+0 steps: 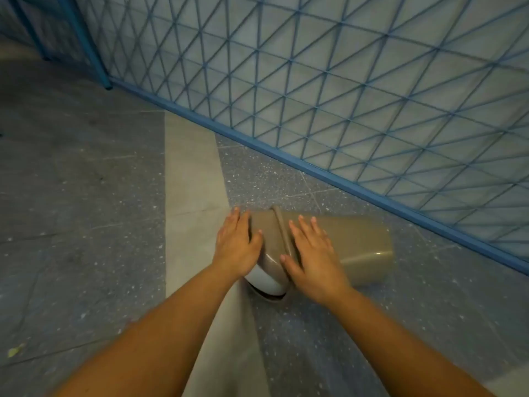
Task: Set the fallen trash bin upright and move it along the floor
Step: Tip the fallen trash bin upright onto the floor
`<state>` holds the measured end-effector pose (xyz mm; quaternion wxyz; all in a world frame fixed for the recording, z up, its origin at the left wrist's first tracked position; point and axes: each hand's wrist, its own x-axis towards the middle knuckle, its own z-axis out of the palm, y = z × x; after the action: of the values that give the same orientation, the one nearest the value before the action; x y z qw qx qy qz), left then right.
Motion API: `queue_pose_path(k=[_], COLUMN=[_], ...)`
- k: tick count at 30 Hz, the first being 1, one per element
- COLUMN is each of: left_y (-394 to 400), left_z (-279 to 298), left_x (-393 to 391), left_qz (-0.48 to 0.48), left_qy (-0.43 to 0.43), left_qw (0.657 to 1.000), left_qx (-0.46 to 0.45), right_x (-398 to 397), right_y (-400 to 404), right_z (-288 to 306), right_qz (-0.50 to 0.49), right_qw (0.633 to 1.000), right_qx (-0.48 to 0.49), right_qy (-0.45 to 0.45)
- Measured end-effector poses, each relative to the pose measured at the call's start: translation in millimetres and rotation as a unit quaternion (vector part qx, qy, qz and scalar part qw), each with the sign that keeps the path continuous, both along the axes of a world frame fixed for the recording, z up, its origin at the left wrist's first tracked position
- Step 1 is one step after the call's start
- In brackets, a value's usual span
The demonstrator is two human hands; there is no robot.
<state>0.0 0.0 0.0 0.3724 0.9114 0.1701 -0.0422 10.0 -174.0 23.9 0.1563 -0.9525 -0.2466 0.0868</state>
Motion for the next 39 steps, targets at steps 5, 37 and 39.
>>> queue_pose_path(k=[5,37,39], left_y=[1.5,-35.4,-49.8], left_z=[-23.7,92.7,99.8], left_x=[-1.2,44.0,49.0], left_qz=[0.058,-0.108,-0.158], left_qy=[-0.007,-0.237,-0.247], left_qw=[0.992,0.965,0.955], left_qx=[-0.109,-0.019,0.045], right_x=[-4.5,30.3,31.2], right_y=[5.3,-37.6,-51.4], right_z=[-17.0,42.1,41.2], right_qz=[-0.023,-0.297,-0.305], right_qw=[0.999,0.722,0.686], right_qx=[-0.009,0.595,0.626], right_qy=[0.021,0.190,0.210])
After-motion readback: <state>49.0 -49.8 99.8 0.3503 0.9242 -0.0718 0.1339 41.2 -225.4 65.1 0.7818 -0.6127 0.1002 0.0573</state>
